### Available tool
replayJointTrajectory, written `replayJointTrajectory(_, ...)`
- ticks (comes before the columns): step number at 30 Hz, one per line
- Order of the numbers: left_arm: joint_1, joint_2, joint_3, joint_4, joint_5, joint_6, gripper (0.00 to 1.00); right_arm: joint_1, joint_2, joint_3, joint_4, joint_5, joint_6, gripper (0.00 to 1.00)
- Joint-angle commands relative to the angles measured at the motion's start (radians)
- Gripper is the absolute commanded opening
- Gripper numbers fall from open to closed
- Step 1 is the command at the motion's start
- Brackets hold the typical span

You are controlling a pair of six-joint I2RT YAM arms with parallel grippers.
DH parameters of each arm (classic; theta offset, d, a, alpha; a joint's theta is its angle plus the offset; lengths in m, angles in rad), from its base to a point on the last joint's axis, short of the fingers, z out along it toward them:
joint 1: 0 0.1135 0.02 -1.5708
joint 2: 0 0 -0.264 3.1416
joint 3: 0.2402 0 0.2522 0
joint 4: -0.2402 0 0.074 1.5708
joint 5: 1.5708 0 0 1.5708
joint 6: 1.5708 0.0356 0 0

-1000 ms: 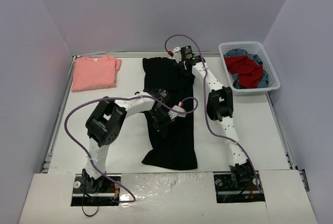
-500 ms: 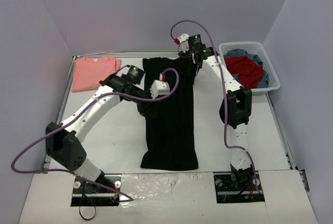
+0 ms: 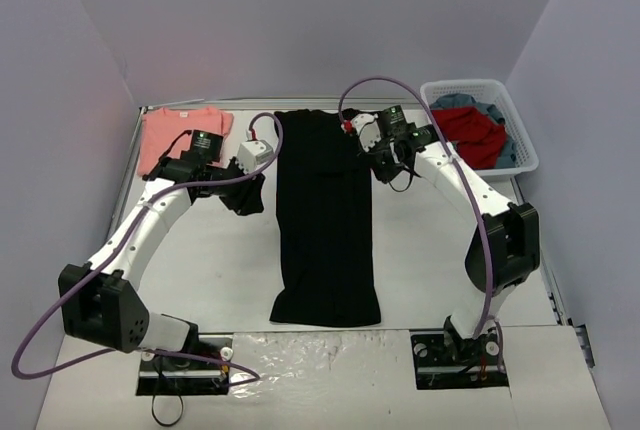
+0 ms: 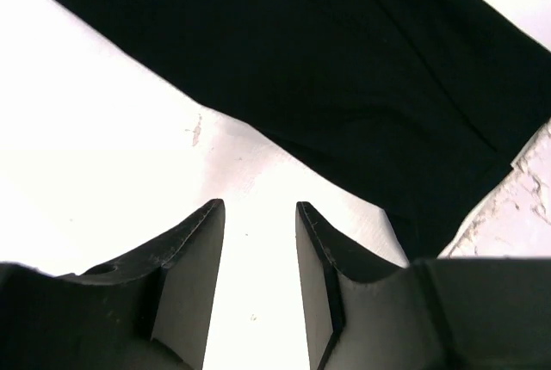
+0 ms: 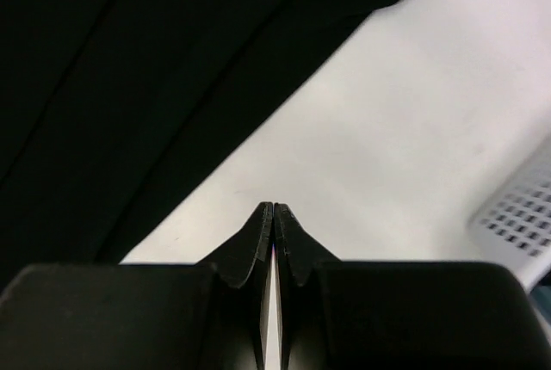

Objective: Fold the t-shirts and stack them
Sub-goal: Rotate the tshirt 90 degrees

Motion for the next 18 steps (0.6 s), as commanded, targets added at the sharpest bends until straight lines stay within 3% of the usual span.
replayJointTrajectory(1, 0.036, -0.051, 0.007, 0.081, -0.03, -0.062, 0.38, 0.06, -0.067, -0.076, -0.051, -0.117, -0.01, 0.0)
replayJointTrajectory(8, 0.147, -0.076, -0.013, 0.097, -0.068, -0.066, 0.41, 0.191, 0.02, -0.066, -0.095, -0.175, -0.055, 0.0)
replayJointTrajectory(18, 0.211, -0.12, -0.044, 0.107, -0.062, -0.063, 0.46, 0.248, 0.259, 0.017, -0.1, -0.074, -0.027, 0.03)
